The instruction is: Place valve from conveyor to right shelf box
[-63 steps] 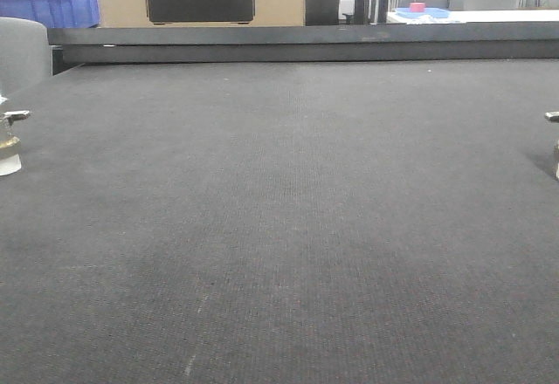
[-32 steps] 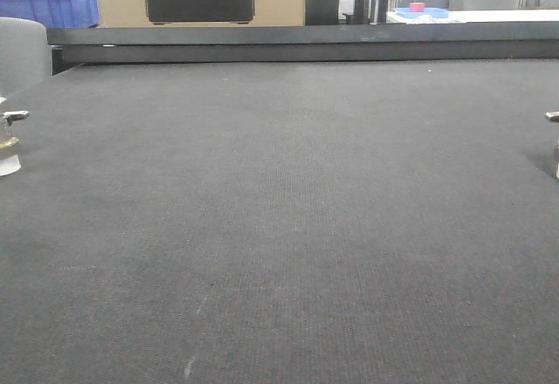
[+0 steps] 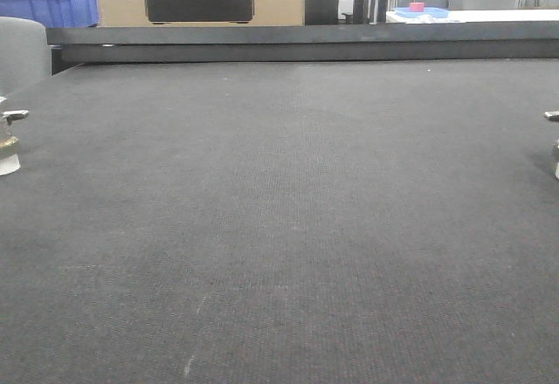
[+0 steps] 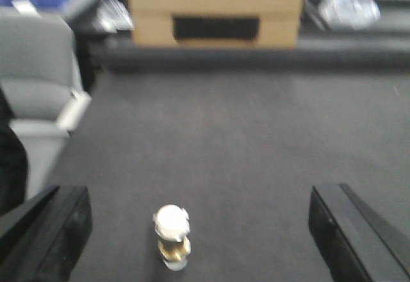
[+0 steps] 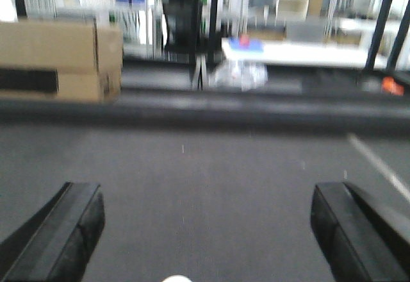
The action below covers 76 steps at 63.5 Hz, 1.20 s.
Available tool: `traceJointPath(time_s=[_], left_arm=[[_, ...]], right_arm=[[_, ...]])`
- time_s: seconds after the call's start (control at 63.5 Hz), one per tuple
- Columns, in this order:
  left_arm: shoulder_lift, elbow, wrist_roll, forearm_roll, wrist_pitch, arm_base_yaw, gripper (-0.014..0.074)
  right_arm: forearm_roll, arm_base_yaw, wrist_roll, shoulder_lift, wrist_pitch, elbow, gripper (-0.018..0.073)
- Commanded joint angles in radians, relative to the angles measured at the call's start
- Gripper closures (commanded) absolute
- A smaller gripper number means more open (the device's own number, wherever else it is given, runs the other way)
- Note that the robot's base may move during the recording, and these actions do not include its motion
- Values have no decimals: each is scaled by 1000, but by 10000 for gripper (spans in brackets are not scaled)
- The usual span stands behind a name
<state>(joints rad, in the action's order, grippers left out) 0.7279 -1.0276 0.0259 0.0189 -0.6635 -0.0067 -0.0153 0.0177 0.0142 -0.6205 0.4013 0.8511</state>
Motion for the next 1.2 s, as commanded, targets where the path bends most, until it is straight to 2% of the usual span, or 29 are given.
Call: traceJointPath(time_s=[0.0,0.142,0.299,0.488,0.74,0.914,1.181], left_arm=[[76,-78,-5,9,-91,-33,9],[171,-147,-5,9,-183,-41,9],[237,-149,-43,9,-208,-41,9],[284,-149,-43,9,-218,-41,9],[306,-149,-43,6,-212,-41,9],[306,-149,-43,4,-212,-41,9],[306,-149,-43,2,-212,-41,9]], right_arm=[[15,-1,2,-124,175,131,0],[15,-1,20,-322,461,343,0],[0,-1,88,-507,629,474,0],[-42,-1,153,-697,644,490,0],[-60,-3,171,-917,636,507,0],[-74,-3,186,-1044,640,576,0],[-74,-3,190,-1170,669,614,0]])
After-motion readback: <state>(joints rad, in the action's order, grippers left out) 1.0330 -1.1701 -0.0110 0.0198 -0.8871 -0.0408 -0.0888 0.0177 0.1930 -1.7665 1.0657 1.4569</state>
